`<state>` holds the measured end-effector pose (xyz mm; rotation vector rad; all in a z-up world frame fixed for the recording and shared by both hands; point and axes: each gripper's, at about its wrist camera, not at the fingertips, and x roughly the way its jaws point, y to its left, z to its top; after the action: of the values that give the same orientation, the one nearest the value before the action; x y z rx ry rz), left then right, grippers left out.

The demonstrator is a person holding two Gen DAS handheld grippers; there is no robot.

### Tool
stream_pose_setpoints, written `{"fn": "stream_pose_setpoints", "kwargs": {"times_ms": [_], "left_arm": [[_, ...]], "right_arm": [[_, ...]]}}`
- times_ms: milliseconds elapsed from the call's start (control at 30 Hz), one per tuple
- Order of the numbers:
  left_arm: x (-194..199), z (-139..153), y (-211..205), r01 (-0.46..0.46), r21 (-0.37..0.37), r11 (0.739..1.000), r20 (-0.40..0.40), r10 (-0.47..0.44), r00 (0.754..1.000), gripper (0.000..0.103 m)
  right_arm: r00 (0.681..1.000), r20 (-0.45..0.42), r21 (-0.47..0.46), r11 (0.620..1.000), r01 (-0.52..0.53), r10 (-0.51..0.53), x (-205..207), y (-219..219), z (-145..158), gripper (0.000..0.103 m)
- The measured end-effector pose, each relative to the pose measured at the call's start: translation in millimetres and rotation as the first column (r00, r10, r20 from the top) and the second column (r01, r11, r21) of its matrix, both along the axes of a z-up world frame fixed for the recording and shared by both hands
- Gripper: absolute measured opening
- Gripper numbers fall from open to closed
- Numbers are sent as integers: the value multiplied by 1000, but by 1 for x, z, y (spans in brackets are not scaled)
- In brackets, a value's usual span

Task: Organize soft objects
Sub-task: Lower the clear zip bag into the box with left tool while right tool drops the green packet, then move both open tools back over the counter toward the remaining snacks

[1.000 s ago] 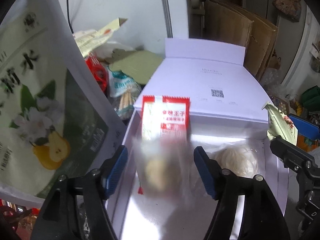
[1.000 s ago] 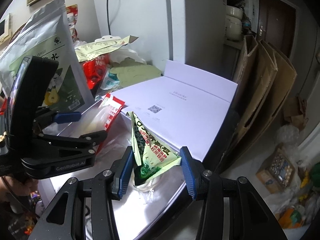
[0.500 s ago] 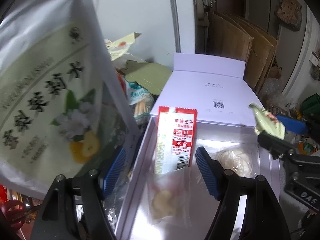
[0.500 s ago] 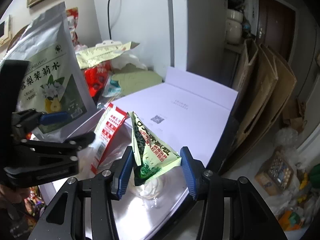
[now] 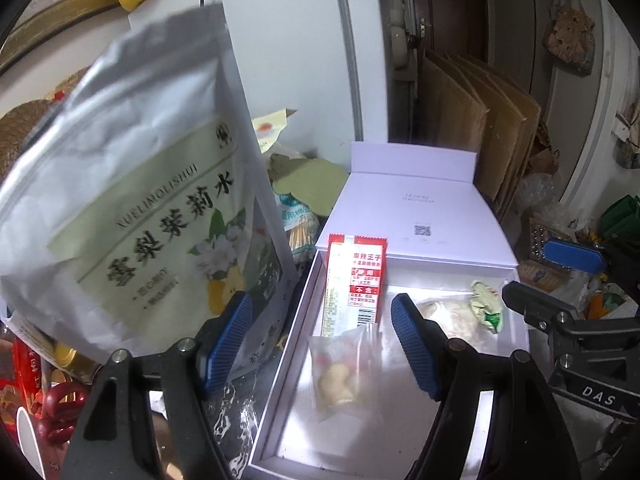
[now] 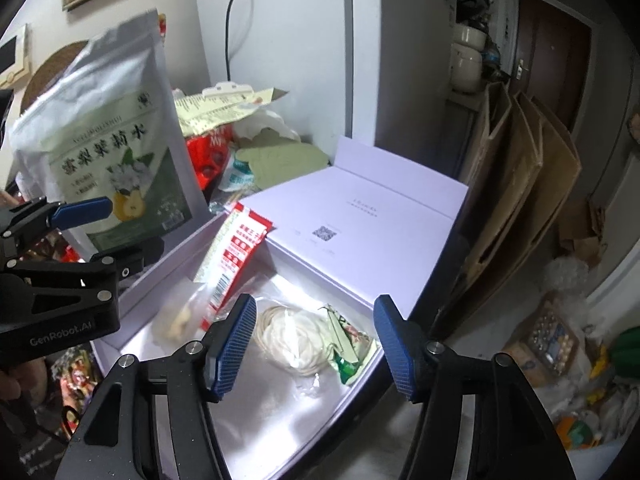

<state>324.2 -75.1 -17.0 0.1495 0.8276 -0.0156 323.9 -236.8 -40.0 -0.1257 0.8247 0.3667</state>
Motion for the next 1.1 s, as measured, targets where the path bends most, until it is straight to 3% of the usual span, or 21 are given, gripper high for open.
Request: {"fn": "stream_pose_setpoints", "kwargs": {"times_ms": [433, 767, 933, 1100], "left_arm": [[-46, 53, 1, 8, -24, 1000, 102, -6, 995, 72], [-97, 94, 10, -8, -30, 1000, 192, 14, 981, 72], [-128, 107, 16, -11, -50, 999, 206, 21, 978, 74], [-160, 118, 22, -37, -48, 998, 254, 48, 966, 90]], "right_arm": [[992, 129, 11, 1000, 6, -8, -45, -2, 55, 62], [968, 252, 15, 1000, -25, 20, -102, 8, 99, 62], [957, 289, 33, 999, -42, 31, -129, 9, 112, 72], [952, 304, 54, 997, -63, 44, -158, 9, 119, 73]]}}
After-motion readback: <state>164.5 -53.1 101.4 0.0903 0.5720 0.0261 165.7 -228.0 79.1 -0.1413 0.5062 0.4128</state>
